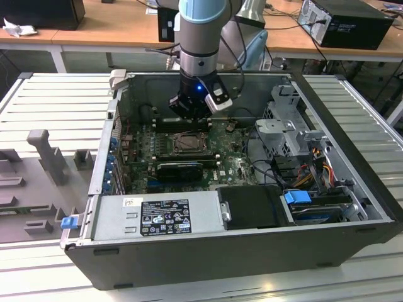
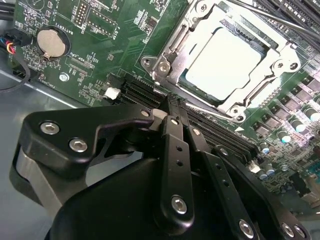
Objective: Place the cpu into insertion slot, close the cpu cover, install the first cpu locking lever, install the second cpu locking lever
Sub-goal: 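Install the first cpu locking lever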
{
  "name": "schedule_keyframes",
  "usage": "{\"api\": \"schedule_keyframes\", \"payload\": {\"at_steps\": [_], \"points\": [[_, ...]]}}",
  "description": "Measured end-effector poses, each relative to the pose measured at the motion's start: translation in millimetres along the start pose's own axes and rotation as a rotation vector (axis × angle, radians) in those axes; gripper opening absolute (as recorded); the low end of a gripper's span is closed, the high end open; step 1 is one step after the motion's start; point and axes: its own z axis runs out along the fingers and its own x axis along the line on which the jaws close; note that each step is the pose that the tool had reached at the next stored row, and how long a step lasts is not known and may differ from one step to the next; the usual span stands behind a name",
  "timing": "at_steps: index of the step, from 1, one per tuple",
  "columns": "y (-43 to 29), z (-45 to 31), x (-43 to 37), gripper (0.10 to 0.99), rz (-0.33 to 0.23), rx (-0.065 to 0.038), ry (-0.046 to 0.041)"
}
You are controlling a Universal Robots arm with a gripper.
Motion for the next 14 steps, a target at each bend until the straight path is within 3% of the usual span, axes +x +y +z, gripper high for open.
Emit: {"api": "schedule_keyframes", "payload": {"at_steps": [9, 14], "points": [[-0.6, 6.3, -0.2, 0.106, -0.008, 0.024, 0.0011], [-0.8, 8.5, -0.5, 0.106, -0.011, 0.028, 0.0015]]}}
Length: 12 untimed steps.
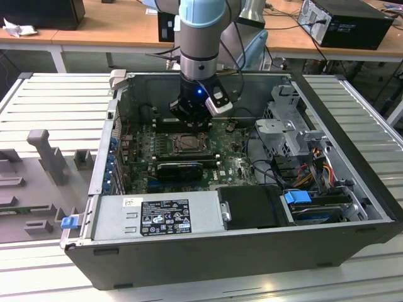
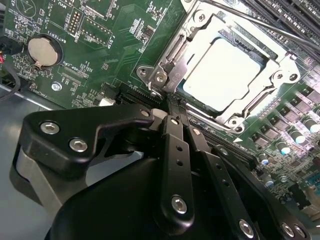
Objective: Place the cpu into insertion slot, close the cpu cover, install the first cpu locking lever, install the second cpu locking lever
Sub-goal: 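Install the first cpu locking lever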
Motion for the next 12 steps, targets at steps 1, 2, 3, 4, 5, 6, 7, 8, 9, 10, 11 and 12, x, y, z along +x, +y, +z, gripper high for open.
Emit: {"api": "schedule_keyframes", "payload": {"at_steps": [1, 2, 3, 4, 5, 6, 7, 8, 9, 10, 11, 12], "points": [[0.0, 0.1, -0.1, 0.106, -0.001, -0.002, -0.0002], [0.1, 0.1, -0.1, 0.106, -0.002, -0.003, -0.0002], [0.1, 0.1, -0.1, 0.106, -0.002, -0.003, -0.0003], [0.2, -0.4, -0.2, 0.106, -0.003, -0.003, -0.0003], [0.3, -1.4, -0.2, 0.106, -0.003, -0.003, -0.0003], [0.4, -2.8, -0.3, 0.106, -0.003, -0.003, -0.0003], [0.5, -4.7, -0.3, 0.106, -0.003, -0.003, -0.0002], [0.7, -6.5, -0.3, 0.106, -0.003, -0.003, -0.0002], [0.8, -9.4, -0.3, 0.106, -0.002, -0.003, -0.0003], [1.0, -13.0, -0.4, 0.106, -0.002, -0.003, -0.0001], [1.3, -17.5, -0.4, 0.106, -0.002, -0.003, -0.0002], [1.4, -20.3, -0.5, 0.106, -0.002, -0.003, -0.0001]]}}
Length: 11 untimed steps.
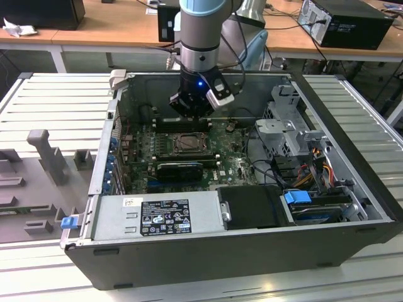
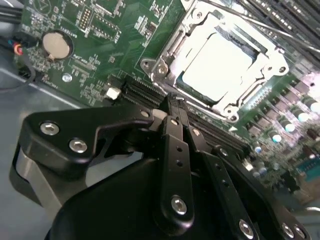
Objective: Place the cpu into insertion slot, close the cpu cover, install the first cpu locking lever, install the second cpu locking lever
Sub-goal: 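Install the first cpu locking lever, then install the second cpu locking lever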
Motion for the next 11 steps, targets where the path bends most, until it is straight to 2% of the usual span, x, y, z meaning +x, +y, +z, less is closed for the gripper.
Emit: {"api": "schedule_keyframes", "payload": {"at_steps": [7, 11], "points": [[-3.9, -0.3, 0.1, 0.106, 0.000, 0.000, -0.0001], [-10.7, -0.6, 0.2, 0.106, 0.000, 0.000, -0.0001]]}}
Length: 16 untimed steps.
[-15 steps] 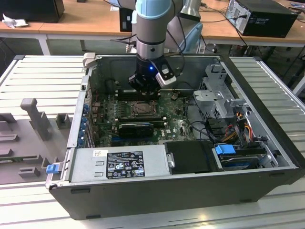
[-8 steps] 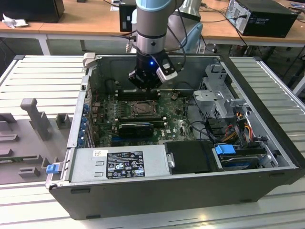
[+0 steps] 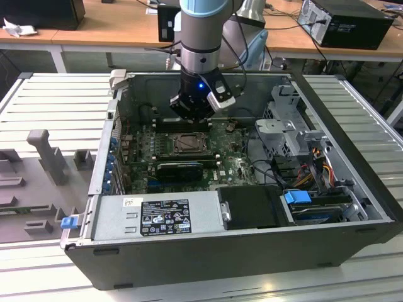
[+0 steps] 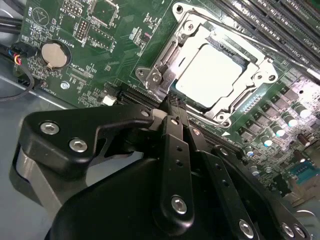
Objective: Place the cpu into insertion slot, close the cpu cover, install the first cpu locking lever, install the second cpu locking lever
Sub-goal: 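Install the second cpu locking lever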
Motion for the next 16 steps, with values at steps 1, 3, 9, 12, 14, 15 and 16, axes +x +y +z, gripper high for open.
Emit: {"api": "schedule_keyframes", "payload": {"at_steps": [1, 3, 9, 12, 14, 15, 16], "points": [[-1.8, 0.0, 0.0, 0.106, 0.000, 0.000, 0.0000], [-7.4, -0.3, 0.1, 0.106, 0.000, 0.000, 0.0000], [-11.9, -21.9, -0.1, 0.106, 0.000, 0.001, 0.0000], [-26.0, -21.7, 0.2, 0.106, 0.000, 0.001, 0.0000], [-37.5, -21.5, 0.6, 0.106, 0.000, 0.001, 0.0001], [-41.8, -21.4, 0.7, 0.106, 0.000, 0.001, 0.0001], [-44.9, -21.3, 0.8, 0.106, 0.000, 0.001, 0.0000]]}}
